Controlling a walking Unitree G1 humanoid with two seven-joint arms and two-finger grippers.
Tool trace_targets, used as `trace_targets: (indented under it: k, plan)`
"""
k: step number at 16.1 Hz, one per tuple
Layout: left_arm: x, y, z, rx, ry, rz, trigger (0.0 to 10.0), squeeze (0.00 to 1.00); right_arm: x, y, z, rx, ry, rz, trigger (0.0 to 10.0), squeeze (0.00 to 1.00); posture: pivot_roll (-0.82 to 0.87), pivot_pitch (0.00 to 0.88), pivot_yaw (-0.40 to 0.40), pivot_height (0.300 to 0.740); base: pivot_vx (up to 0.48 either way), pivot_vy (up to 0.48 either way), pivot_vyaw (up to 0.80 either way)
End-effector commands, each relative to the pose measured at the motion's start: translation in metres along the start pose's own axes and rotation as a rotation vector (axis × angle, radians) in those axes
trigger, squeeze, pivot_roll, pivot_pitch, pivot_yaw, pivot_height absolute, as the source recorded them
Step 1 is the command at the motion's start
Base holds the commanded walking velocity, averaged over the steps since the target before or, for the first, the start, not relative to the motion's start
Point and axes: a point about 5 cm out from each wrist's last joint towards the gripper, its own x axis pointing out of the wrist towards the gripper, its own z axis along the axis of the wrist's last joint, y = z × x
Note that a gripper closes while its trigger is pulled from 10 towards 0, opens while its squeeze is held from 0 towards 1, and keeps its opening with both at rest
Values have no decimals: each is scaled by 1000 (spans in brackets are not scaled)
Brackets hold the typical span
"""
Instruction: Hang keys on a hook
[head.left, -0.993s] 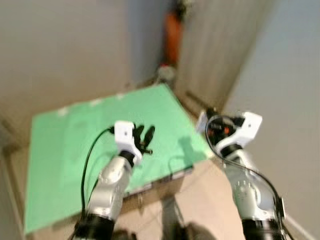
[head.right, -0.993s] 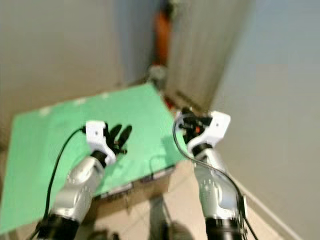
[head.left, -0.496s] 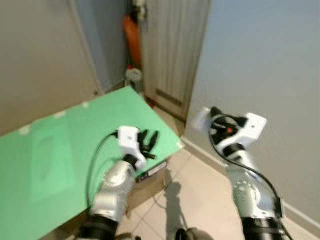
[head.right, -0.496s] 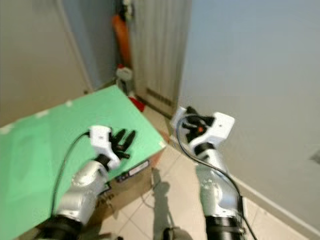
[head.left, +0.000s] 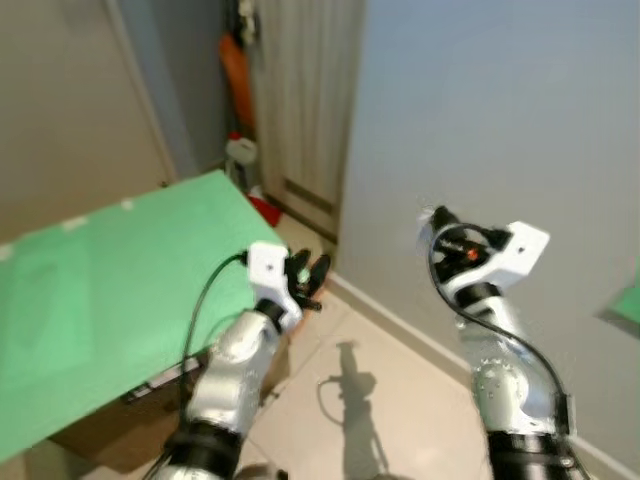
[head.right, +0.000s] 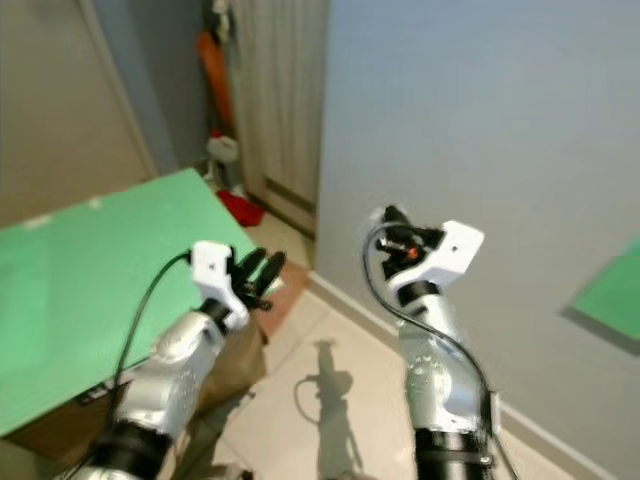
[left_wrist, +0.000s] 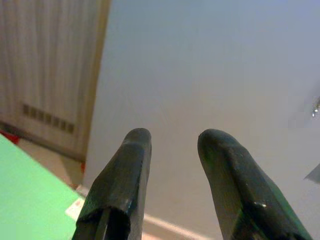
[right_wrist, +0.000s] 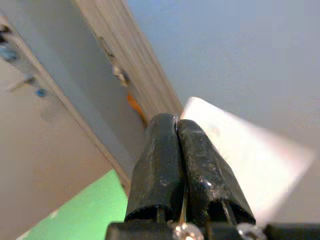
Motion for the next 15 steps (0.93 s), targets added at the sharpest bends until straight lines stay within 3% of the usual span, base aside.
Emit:
trace_targets:
  k: [1,15]
  plan:
    - [2,-3,-1,-8,3,-14,10000,0,0,-3,8,-9,-28,-5,10000,0,-38,39,36,740,0,-472,0]
    - [17,-18,19,-4,-59,-88,10000,0,12,-6,28,-2,-87,-18,10000,0,-33,45,40,740,0,-472,0]
